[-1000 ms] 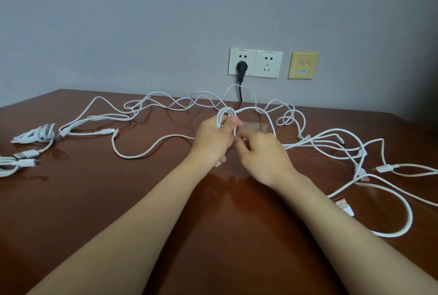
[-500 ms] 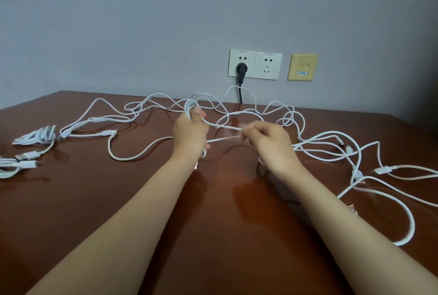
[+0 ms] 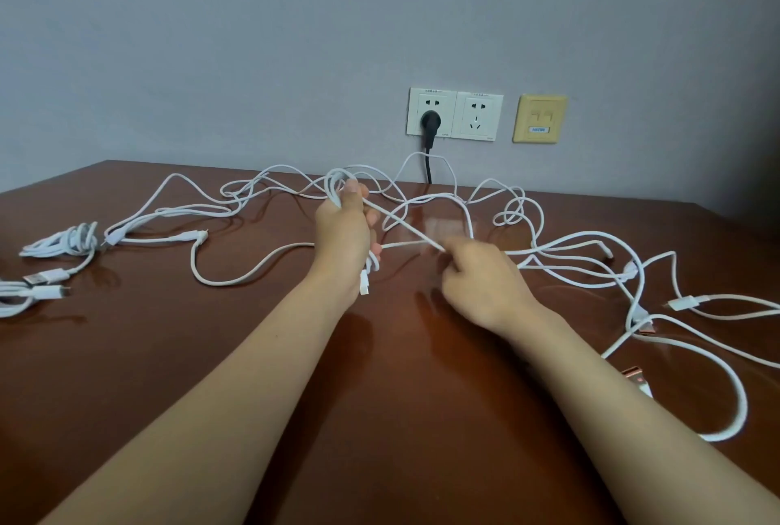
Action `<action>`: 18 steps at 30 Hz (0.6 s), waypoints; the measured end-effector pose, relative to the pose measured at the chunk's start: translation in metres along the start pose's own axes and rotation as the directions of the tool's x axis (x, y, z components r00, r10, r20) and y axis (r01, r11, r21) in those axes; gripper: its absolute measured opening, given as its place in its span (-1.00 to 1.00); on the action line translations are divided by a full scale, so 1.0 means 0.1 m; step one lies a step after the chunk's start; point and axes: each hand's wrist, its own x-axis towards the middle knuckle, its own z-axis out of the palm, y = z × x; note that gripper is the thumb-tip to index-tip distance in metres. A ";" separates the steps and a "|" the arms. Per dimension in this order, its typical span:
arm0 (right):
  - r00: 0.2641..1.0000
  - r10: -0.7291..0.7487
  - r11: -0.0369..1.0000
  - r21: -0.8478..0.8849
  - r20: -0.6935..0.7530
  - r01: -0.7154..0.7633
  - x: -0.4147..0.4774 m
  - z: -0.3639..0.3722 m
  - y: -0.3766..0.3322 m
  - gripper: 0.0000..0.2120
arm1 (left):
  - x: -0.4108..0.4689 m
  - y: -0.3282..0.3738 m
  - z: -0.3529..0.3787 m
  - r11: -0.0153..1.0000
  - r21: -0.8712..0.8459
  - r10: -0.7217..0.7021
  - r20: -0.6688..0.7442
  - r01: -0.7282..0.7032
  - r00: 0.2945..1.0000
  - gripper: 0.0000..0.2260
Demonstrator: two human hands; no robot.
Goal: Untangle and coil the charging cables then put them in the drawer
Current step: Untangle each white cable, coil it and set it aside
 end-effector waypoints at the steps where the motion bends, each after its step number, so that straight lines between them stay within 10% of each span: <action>1: 0.998 -0.026 0.998 0.052 -0.050 0.029 0.00 -0.01 -0.03 -0.63 | 0.00 -0.01 0.00 0.999 0.046 0.009 0.024 -0.010 1.000 -0.71; 5: 0.980 -0.155 0.945 0.272 -0.123 0.184 0.03 0.05 -0.12 -0.91 | -0.04 -0.09 0.06 0.953 0.292 0.050 0.128 -0.086 0.991 -0.71; 18: 0.928 -0.323 0.946 -0.067 -0.187 0.316 -0.01 -0.14 -0.07 -0.87 | -0.15 -0.04 0.02 0.901 0.432 -0.278 0.520 0.032 0.807 -0.49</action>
